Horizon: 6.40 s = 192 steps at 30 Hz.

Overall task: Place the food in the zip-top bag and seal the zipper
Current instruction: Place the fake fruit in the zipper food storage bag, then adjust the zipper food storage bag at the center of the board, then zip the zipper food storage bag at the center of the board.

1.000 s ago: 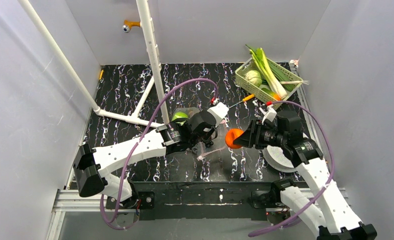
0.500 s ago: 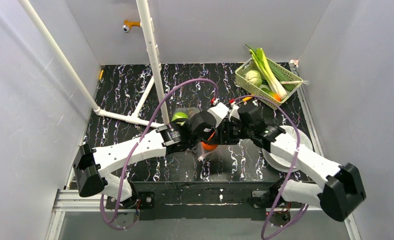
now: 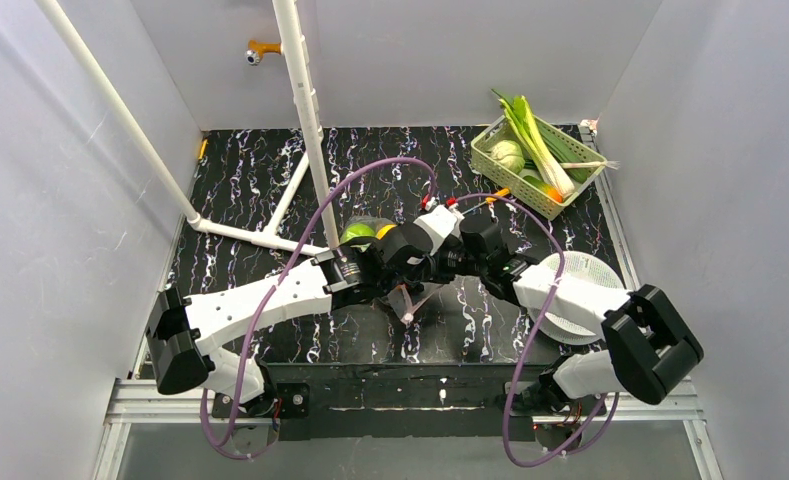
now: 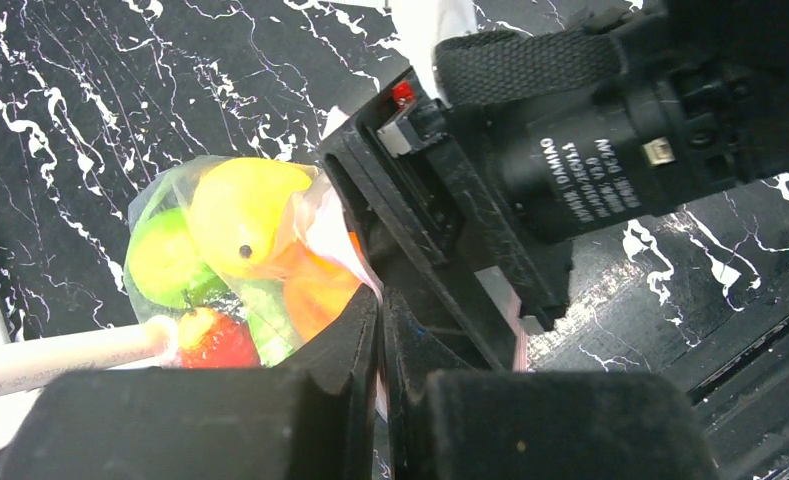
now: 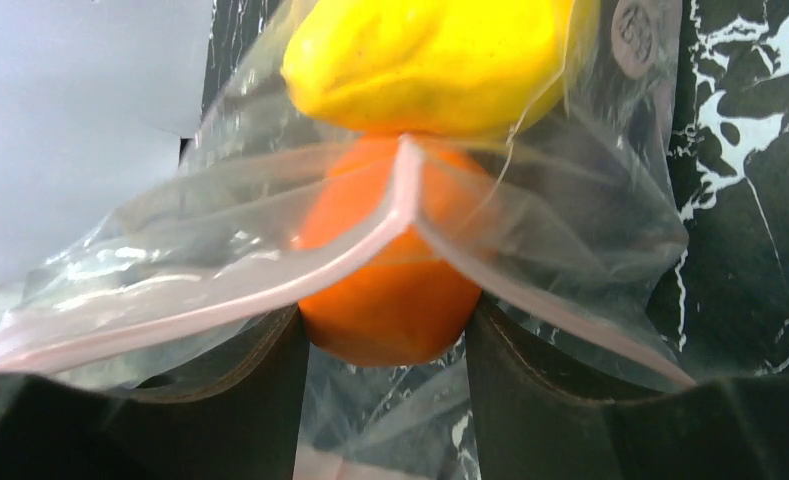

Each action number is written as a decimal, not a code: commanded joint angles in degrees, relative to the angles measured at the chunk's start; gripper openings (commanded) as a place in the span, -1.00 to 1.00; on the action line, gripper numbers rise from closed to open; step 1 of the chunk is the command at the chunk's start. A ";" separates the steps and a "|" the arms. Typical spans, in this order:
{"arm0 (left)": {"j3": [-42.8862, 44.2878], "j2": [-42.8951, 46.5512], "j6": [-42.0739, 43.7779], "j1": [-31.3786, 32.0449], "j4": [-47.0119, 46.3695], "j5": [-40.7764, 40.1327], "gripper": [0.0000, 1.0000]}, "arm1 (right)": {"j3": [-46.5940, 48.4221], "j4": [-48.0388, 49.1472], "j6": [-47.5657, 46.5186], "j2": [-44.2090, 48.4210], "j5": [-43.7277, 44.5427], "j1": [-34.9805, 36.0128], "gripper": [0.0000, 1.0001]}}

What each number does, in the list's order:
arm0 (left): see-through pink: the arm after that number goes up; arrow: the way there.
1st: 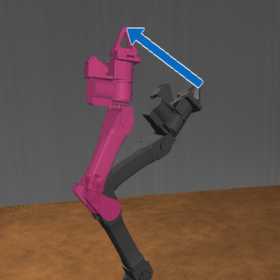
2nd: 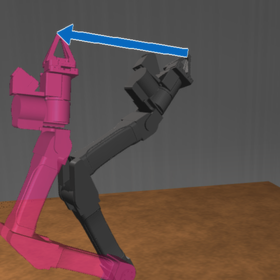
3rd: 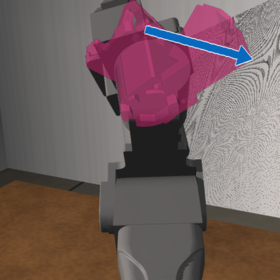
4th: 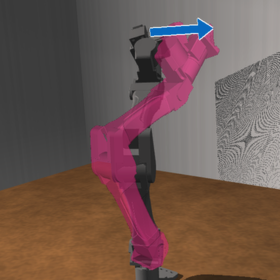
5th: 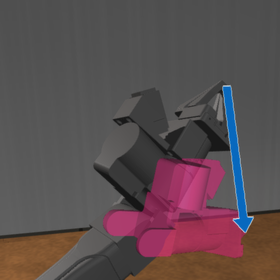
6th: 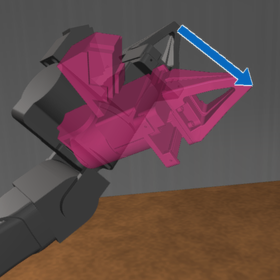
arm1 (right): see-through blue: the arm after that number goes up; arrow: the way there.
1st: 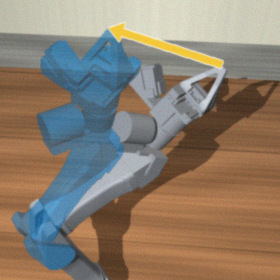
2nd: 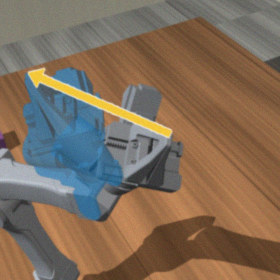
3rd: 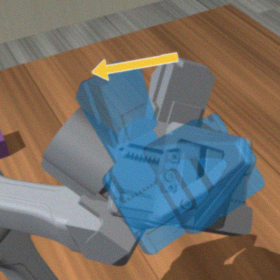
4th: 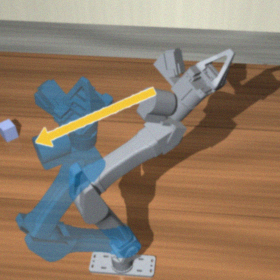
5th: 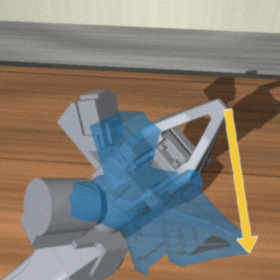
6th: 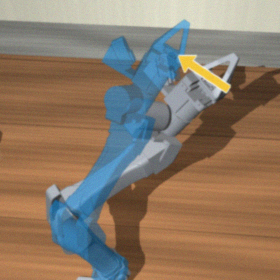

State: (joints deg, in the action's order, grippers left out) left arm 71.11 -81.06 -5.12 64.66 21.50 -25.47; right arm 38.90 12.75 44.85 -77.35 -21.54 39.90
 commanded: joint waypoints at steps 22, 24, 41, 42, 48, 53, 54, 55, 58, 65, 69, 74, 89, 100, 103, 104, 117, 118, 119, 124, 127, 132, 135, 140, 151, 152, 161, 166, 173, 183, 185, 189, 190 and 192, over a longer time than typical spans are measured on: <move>0.95 3.73 -0.06 0.54 -1.73 -0.80 -1.00 | 1.59 -36.30 -9.30 24.44 22.47 0.53 0.89; 0.93 3.75 0.01 0.50 -1.72 -0.90 -1.00 | 2.14 -38.17 -9.74 25.64 25.32 0.47 0.89; 0.88 3.78 -0.12 0.55 -1.71 -0.31 -1.00 | 4.69 -24.02 -9.61 9.55 16.19 -0.88 0.00; 0.92 3.75 0.05 0.55 -1.72 -0.54 -1.00 | 5.06 -24.15 -9.39 9.13 15.26 -0.91 -0.18; 0.95 4.25 0.55 0.55 -1.47 -0.63 -1.00 | 7.31 -28.73 -4.49 15.35 13.94 -0.88 -0.97; 0.77 5.57 0.90 0.53 -1.39 1.36 -0.47 | 8.48 -29.76 2.62 23.38 13.21 -0.96 -0.97; 0.60 6.17 1.11 0.55 -1.61 1.68 -0.26 | 9.31 -30.98 4.37 24.24 14.25 -1.02 -0.97; 0.21 6.99 1.36 0.55 -2.08 1.98 -0.08 | 10.25 -32.58 6.41 24.71 15.46 -1.06 -0.97; -2.50 10.99 3.43 0.53 -5.26 3.50 0.38 | 13.05 -35.68 13.31 24.41 16.62 -1.14 -0.97; -4.88 22.13 8.30 0.55 -10.05 13.98 0.95 | 16.98 -36.73 23.39 24.34 18.59 -1.14 -0.97; 1.21 25.15 2.29 0.54 -1.07 20.47 0.97 | 15.77 -32.63 28.96 27.73 22.10 -0.89 -0.97; -5.70 33.63 -11.73 0.50 4.27 19.62 0.96 | 14.04 -25.76 33.26 28.61 24.57 -0.79 -0.97; -0.89 30.20 -24.05 0.55 17.29 13.53 0.71 | 18.75 -13.95 35.20 22.28 16.82 2.37 -0.97; 16.06 14.84 -19.18 0.55 33.18 4.75 0.25 | 16.88 -14.14 33.19 26.29 18.52 3.43 -0.97; 14.70 18.24 -19.11 0.56 31.05 5.69 0.27 | 16.48 -15.06 32.16 28.08 20.16 3.42 -0.97; 13.27 20.28 -18.86 0.57 29.31 5.52 0.33 | 16.23 -15.06 31.99 28.65 20.66 3.43 -0.97; -31.76 52.13 -7.15 0.46 -18.75 9.19 0.96 | 13.37 -14.21 31.78 31.26 20.77 3.43 -0.97; -32.08 51.25 -6.58 0.47 -20.37 11.33 0.96 | 13.30 -14.33 31.72 31.39 20.90 3.44 -0.97; -32.38 50.11 -6.14 0.46 -22.51 12.61 0.96 | 13.31 -14.55 31.70 31.48 21.05 3.47 -0.97; -34.98 44.58 -3.70 0.46 -33.90 14.01 0.86 | 13.36 -14.69 31.42 31.64 21.23 3.43 -0.97; -38.92 44.28 -3.77 0.31 -43.19 9.37 0.49 | 13.46 -15.13 31.44 31.55 21.21 3.43 -0.97; -42.19 45.01 -6.69 -3.64 -47.50 12.99 0.55 | 13.31 -15.53 31.34 31.38 21.20 3.43 -0.97; -41.29 44.50 -11.59 -11.64 -45.66 30.06 0.75 | 13.22 -15.74 30.94 31.42 21.22 3.43 -0.97; -42.76 42.71 -17.52 -23.66 -48.00 47.36 0.82 | 12.79 -15.65 30.82 31.46 21.25 3.43 -0.97; -44.73 36.69 -18.79 -24.06 -58.73 53.31 0.38 | 13.30 -15.37 30.64 31.02 21.25 3.45 -0.97; -44.63 36.25 -18.59 -24.09 -59.20 53.54 0.31 | 13.31 -15.34 30.63 30.83 21.20 3.43 -0.97; -43.73 34.36 -15.84 -24.18 -58.06 54.02 -0.20 | 13.26 -15.79 30.69 30.48 21.25 3.43 -0.97; -44.89 34.94 -16.46 -24.24 -57.20 51.73 0.21 | 13.45 -15.77 30.65 30.67 23.29 3.43 -0.97; -41.67 34.05 -14.73 -24.35 -53.55 51.71 -0.71 | 13.86 -14.72 28.26 29.58 21.32 3.43 -0.81; -27.52 33.10 0.76 -26.80 -27.75 63.96 -1.00 | 24.26 -42.93 -20.64 30.49 23.91 3.43 0.65; -24.35 31.15 3.97 -27.33 -22.91 66.66 -1.00 | 26.89 -49.40 -27.42 31.07 25.41 3.46 0.71; -18.02 26.69 9.48 -27.80 -13.52 69.05 -1.00 | 30.60 -54.53 -34.37 32.08 24.14 3.80 0.82; -17.17 25.99 9.84 -27.94 -12.18 68.71 -1.00 | 31.72 -55.07 -35.55 31.88 22.81 4.09 0.83; -16.95 25.25 9.29 -28.23 -11.78 68.03 -1.00 | 33.60 -55.17 -37.69 30.85 19.06 5.28 0.84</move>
State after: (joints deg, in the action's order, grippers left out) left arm 51.19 -54.59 -0.23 37.20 2.27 40.00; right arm 67.57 -37.46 18.47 -45.82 1.84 43.44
